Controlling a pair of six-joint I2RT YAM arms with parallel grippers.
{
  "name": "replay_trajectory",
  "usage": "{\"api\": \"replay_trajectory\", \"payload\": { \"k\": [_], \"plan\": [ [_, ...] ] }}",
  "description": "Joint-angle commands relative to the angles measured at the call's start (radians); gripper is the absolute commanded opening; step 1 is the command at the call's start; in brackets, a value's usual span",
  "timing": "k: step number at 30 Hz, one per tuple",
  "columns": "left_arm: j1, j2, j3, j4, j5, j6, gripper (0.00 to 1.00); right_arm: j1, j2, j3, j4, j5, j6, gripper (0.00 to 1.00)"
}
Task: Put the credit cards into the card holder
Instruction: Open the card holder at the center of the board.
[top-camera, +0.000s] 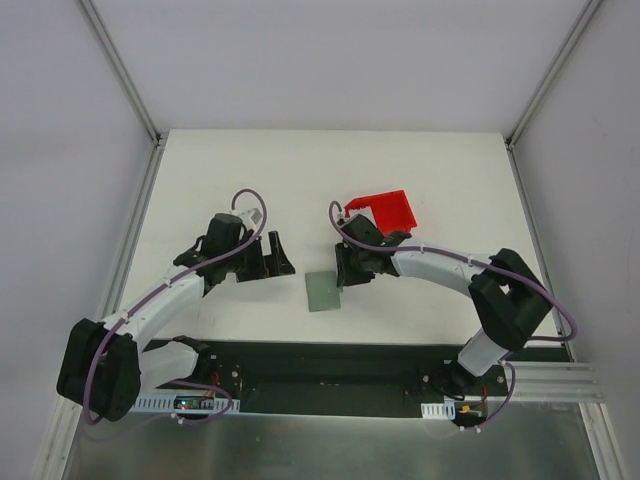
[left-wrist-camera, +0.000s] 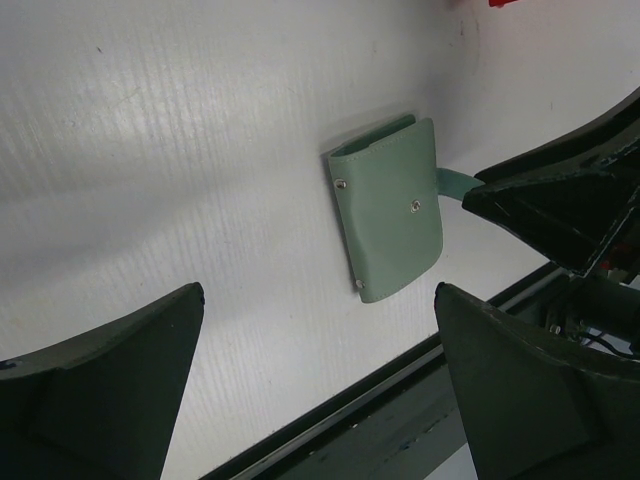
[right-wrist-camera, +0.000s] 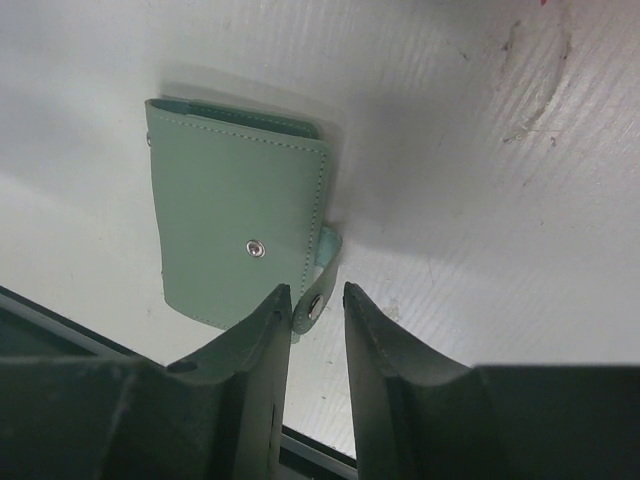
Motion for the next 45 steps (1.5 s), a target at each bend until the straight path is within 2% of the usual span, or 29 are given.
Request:
{"api": "replay_trajectory", "payload": {
  "k": [1, 7, 11, 12, 19, 24, 30, 35, 41, 45],
  "plan": [
    [-0.018, 0.011, 0.013, 0.0, -0.001, 0.018, 0.97, 0.008, 0.015, 0.012, -0.034, 0.022, -0.022, 0.29],
    [-0.026, 0.009, 0.009, 0.0, -0.007, 0.016, 0.96, 0.006, 0.021, -0.001, -0.008, 0.023, -0.021, 0.22],
    [-0.034, 0.023, 0.01, 0.005, -0.009, 0.016, 0.96, 0.008, 0.025, 0.006, -0.005, 0.023, -0.024, 0.02],
    [-0.037, 0.032, 0.018, 0.005, -0.004, 0.021, 0.96, 0.006, 0.02, 0.003, -0.002, 0.022, -0.024, 0.0],
    [-0.069, 0.048, 0.027, 0.01, -0.045, 0.001, 0.95, 0.0, -0.089, -0.02, 0.015, -0.012, -0.012, 0.0],
    [-0.072, 0.022, 0.006, 0.02, -0.067, -0.007, 0.96, -0.003, -0.161, 0.034, -0.075, 0.002, -0.022, 0.0],
    [-0.072, -0.038, -0.014, 0.019, -0.102, 0.002, 0.98, 0.019, -0.187, 0.17, -0.327, 0.173, -0.042, 0.0],
    [-0.072, -0.061, -0.034, 0.017, -0.134, -0.005, 0.99, 0.101, -0.046, 0.418, -0.635, 0.381, -0.016, 0.0],
    [-0.072, -0.052, -0.068, 0.028, -0.128, -0.011, 0.99, 0.163, 0.073, 0.442, -0.528, 0.295, 0.031, 0.0],
    [-0.072, -0.037, -0.108, 0.075, -0.099, -0.039, 0.99, 0.169, 0.087, 0.456, -0.473, 0.25, 0.024, 0.0]
  ]
}}
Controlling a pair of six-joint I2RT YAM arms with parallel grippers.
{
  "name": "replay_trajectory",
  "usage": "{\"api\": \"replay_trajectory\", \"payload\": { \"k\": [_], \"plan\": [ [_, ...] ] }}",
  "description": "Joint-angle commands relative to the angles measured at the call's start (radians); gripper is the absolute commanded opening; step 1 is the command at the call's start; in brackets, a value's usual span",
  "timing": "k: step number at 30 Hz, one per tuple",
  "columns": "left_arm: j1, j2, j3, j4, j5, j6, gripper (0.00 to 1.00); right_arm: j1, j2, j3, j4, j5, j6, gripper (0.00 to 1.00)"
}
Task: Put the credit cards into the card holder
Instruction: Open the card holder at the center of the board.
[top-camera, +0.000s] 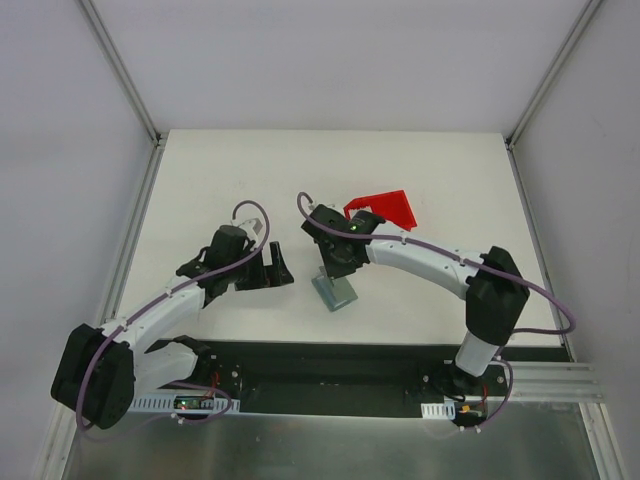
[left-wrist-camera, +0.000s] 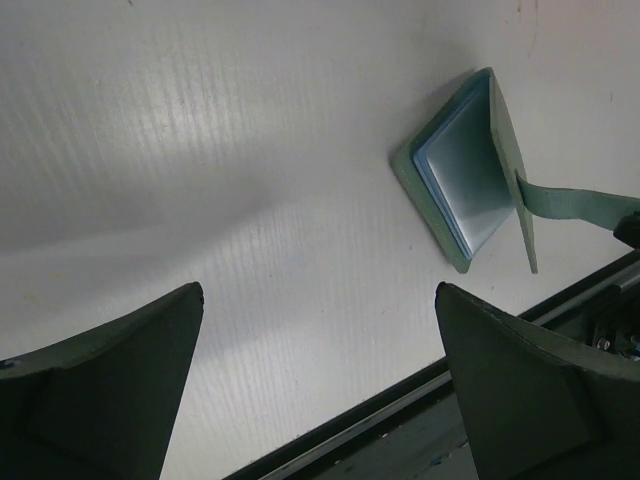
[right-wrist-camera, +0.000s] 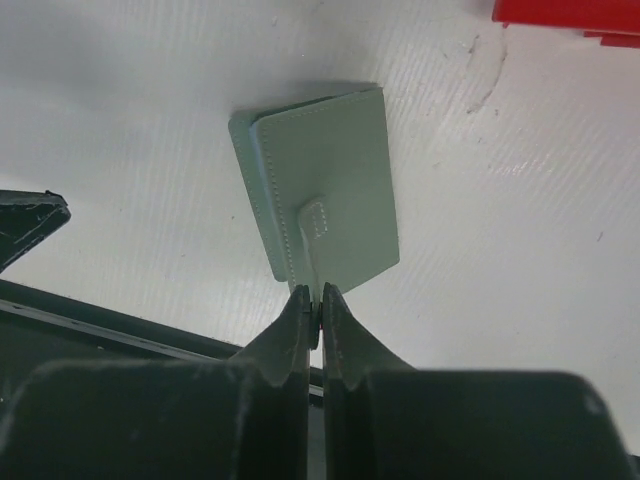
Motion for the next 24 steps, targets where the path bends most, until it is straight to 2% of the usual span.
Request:
{"api": "replay_trajectory", "payload": {
  "k": [1, 7, 11, 13, 18, 24],
  "plan": [
    [-0.007, 0.011, -0.043, 0.069, 0.02, -0.041, 0.99, 0.008, -0.009, 0.023, 0.039, -0.034, 0.014, 0.0],
    [-0.007, 0.02, -0.086, 0.145, 0.067, -0.119, 0.99, -0.006, -0.092, -0.066, 0.111, -0.064, 0.074, 0.0],
    [-0.01, 0.017, -0.146, 0.274, 0.087, -0.189, 0.99, -0.075, -0.23, -0.277, 0.33, -0.24, 0.127, 0.0],
    [-0.019, 0.019, -0.163, 0.305, 0.084, -0.218, 0.99, -0.112, -0.258, -0.315, 0.37, -0.323, 0.129, 0.0],
    [-0.052, 0.036, -0.192, 0.348, 0.08, -0.237, 0.99, -0.121, -0.256, -0.287, 0.326, -0.318, 0.137, 0.0],
    [-0.079, 0.051, -0.272, 0.446, 0.063, -0.283, 0.96, -0.123, -0.29, -0.367, 0.306, -0.278, 0.164, 0.0]
  ]
}}
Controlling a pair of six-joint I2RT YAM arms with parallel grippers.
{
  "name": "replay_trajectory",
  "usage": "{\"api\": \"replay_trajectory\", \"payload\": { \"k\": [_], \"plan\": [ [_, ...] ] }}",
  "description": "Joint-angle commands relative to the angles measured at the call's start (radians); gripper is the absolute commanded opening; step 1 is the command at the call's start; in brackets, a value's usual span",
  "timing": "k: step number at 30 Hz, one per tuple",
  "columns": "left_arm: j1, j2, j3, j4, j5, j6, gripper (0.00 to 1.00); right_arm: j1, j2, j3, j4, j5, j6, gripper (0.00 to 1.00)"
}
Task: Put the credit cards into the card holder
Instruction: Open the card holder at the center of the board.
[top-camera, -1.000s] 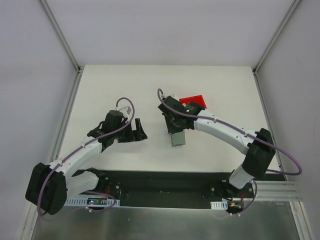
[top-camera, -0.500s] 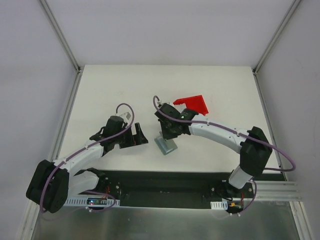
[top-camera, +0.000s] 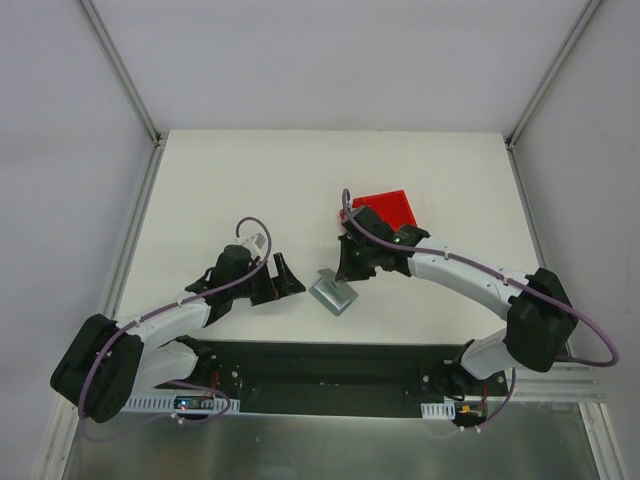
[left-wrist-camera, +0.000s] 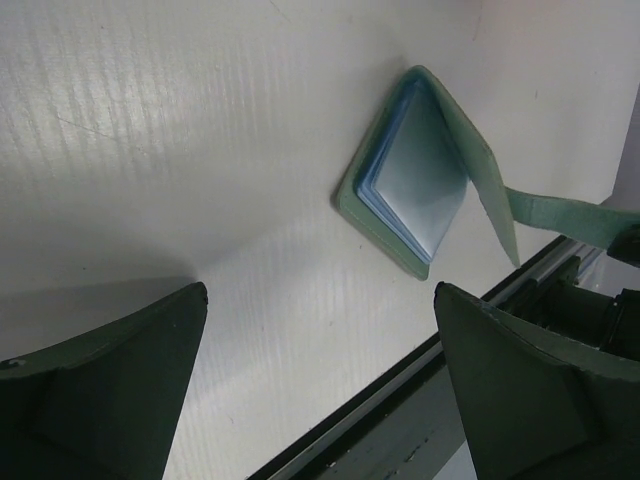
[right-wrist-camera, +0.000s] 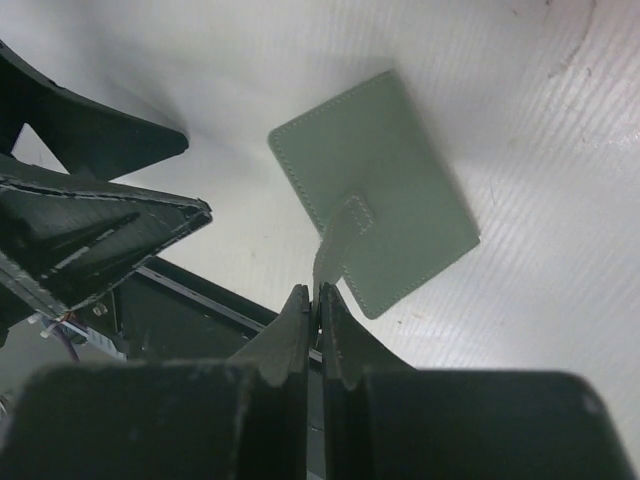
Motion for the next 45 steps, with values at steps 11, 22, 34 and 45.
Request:
{"api": "replay_trajectory", "payload": {
  "k": [11, 22, 34, 45],
  "plan": [
    [-0.03, 0.124, -0.005, 0.09, 0.019, -0.009, 0.93, -0.075, -0.073, -0.185, -0.013, 0.036, -0.059, 0.0],
    [-0.11, 0.226, 0.099, 0.059, 0.025, -0.002, 0.89, -0.195, -0.165, -0.268, 0.065, -0.093, -0.144, 0.0],
    [-0.108, 0.033, 0.114, -0.105, -0.178, 0.036, 0.95, -0.069, -0.177, -0.07, 0.231, -0.136, 0.132, 0.0],
    [-0.09, -0.057, 0.079, -0.159, -0.234, 0.048, 0.98, -0.149, -0.159, -0.368, 0.296, -0.13, 0.128, 0.0]
  ]
}}
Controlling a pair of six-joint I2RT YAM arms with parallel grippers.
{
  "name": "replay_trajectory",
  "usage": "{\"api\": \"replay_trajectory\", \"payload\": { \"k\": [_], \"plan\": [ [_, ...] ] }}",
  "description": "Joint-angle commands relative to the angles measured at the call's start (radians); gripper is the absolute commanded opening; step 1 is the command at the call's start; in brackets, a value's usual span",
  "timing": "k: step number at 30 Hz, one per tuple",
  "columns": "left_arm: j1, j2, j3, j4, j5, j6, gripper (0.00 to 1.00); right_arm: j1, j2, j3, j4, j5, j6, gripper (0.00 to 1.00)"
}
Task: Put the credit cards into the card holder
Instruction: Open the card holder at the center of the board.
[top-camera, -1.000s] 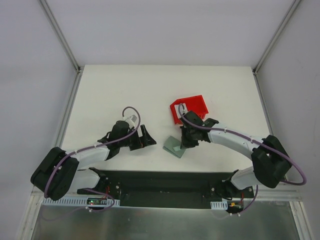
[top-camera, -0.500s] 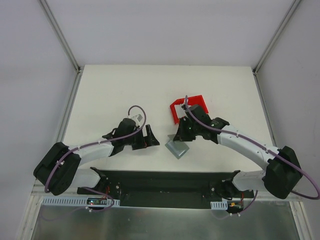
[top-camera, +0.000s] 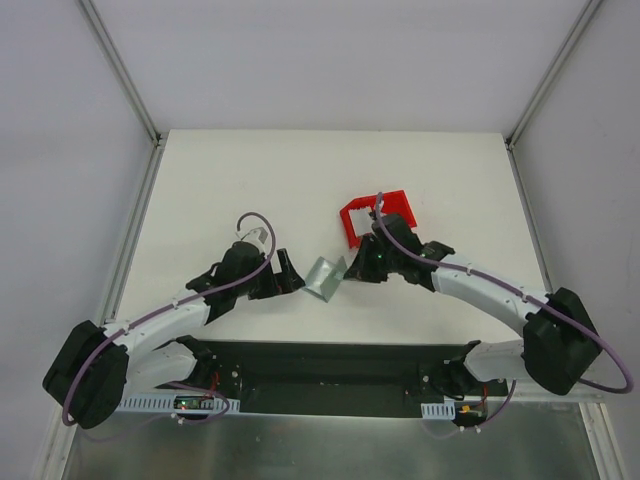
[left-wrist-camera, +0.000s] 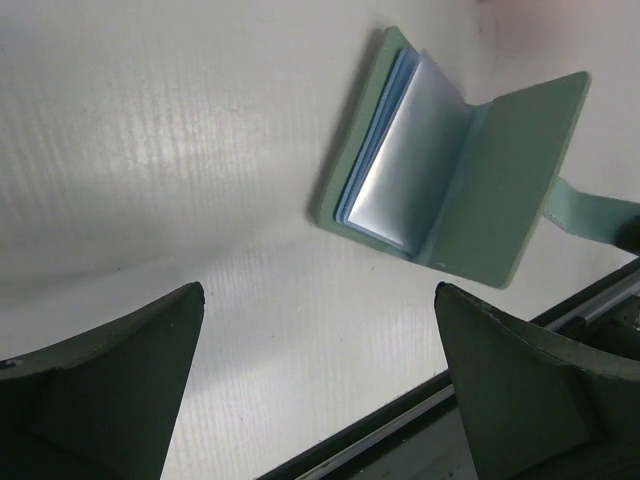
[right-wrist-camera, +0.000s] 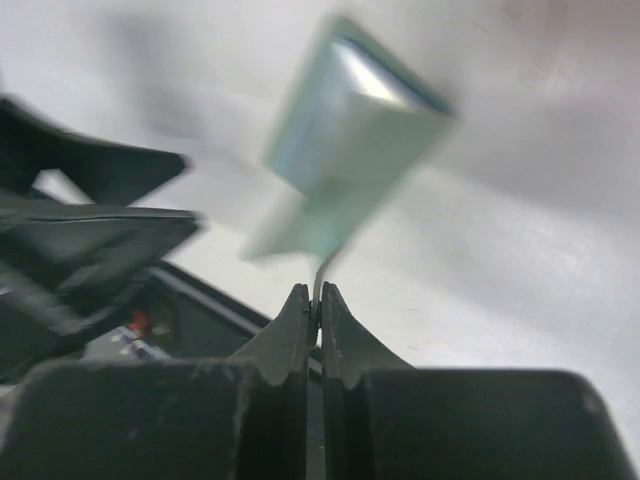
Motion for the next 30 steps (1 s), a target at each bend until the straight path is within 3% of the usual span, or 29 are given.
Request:
{"api": "replay_trajectory", "payload": {
  "k": [1, 5, 11, 23, 30],
  "plan": [
    [0.01, 0.01, -0.007, -0.031, -0.026, 0.023, 0.98, -0.059, -0.001, -0.226, 0.065, -0.022, 0.035, 0.0],
    [0.012, 0.039, 0.021, -0.031, -0.017, 0.05, 0.98, -0.083, -0.059, -0.396, 0.121, -0.007, 0.046, 0.0],
    [0.012, 0.11, 0.085, -0.03, 0.019, 0.114, 0.98, -0.092, -0.139, -0.502, 0.107, 0.036, 0.079, 0.0],
    [0.012, 0.237, 0.167, 0.143, 0.296, 0.214, 0.98, -0.094, -0.076, -0.446, 0.07, 0.053, 0.026, 0.0],
    [0.054, 0.316, 0.168, 0.187, 0.336, 0.214, 0.97, -0.095, -0.081, -0.449, 0.003, 0.099, 0.026, 0.0]
  ]
}}
